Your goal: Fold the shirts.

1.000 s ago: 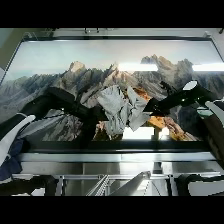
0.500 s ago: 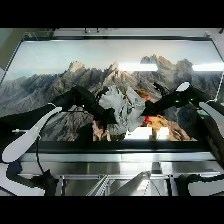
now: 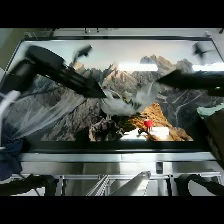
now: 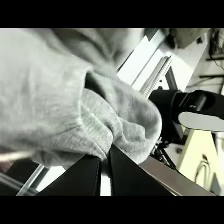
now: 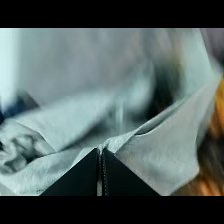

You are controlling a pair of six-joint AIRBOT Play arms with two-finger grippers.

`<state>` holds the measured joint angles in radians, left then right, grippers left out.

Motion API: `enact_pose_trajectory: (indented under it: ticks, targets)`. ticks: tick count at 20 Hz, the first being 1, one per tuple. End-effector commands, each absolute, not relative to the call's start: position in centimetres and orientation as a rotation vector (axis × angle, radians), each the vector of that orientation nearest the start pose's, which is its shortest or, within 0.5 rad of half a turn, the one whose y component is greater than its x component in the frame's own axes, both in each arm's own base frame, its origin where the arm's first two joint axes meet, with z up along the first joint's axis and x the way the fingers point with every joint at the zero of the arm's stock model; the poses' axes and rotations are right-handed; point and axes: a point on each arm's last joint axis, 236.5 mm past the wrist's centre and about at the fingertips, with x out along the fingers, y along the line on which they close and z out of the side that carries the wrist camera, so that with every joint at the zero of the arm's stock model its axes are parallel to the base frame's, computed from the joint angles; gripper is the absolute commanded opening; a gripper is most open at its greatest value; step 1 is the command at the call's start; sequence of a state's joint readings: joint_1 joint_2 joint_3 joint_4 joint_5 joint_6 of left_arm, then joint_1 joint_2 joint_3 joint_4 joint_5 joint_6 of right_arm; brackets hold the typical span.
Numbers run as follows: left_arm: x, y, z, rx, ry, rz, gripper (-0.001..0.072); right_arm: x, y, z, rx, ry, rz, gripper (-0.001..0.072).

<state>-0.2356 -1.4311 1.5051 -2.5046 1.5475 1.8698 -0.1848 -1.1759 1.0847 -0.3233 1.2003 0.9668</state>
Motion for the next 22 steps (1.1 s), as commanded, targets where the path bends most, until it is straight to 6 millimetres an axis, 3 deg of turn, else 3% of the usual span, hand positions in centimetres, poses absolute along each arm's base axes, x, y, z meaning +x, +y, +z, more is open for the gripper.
enact_pose_trajectory:
  ticks: [1, 3, 4, 5, 7, 10, 13, 15, 17, 18, 19, 20, 22]
  targets:
    - [29.9, -22.5, 25.3, -0.242, 1.011, -1.080, 0.0008, 36.0, 9.6, 33.9, 0.594, 0.151, 0.733, 0.0015]
    - [29.6, -21.2, 29.6, -0.220, 0.849, -1.030, 0.0015, 32.5, 10.5, 37.3, 0.507, 0.052, 0.726, 0.0015]
    - [29.5, -20.8, 30.7, -0.219, 0.806, -1.012, 0.0016, 31.1, 11.4, 38.0, 0.472, 0.037, 0.744, 0.0015]
    - [29.3, -20.4, 31.0, -0.217, 0.794, -1.002, 0.0016, 30.2, 12.1, 38.1, 0.439, 0.033, 0.750, 0.0015]
    - [30.2, -19.9, 29.5, -0.245, 0.830, -0.979, 0.0016, 31.3, 12.4, 36.5, 0.430, 0.090, 0.702, 0.0015]
    - [34.2, -18.3, 21.9, -0.287, 0.996, -0.853, 0.0020, 36.2, 12.8, 29.4, 0.464, 0.274, 0.617, 0.0015]
    - [37.5, -17.4, 12.6, -0.363, 1.188, -0.760, 0.0665, 41.1, 13.4, 19.2, 0.543, 0.488, 0.550, 0.0016]
    - [39.3, -17.3, 7.1, -0.431, 1.282, -0.712, 0.0700, 43.9, 12.6, 12.0, 0.599, 0.620, 0.465, 0.0016]
    - [40.2, -17.2, 2.6, -0.479, 1.372, -0.682, 0.0700, 45.4, 12.1, 5.7, 0.642, 0.747, 0.414, 0.0036]
    - [40.1, -16.9, 1.1, -0.496, 1.418, -0.678, 0.0700, 45.6, 11.8, 3.3, 0.663, 0.803, 0.402, 0.0296]
    - [39.7, -16.5, 0.0, -0.515, 1.476, -0.687, 0.0700, 45.3, 11.5, 1.9, 0.683, 0.845, 0.402, 0.0636]
    - [39.0, -16.0, -0.6, -0.532, 1.534, -0.702, 0.0699, 44.9, 11.1, 1.2, 0.705, 0.877, 0.410, 0.0715]
    - [37.1, -15.2, -1.0, -0.557, 1.628, -0.731, 0.0699, 44.3, 8.7, 1.2, 0.723, 0.895, 0.400, 0.0714]
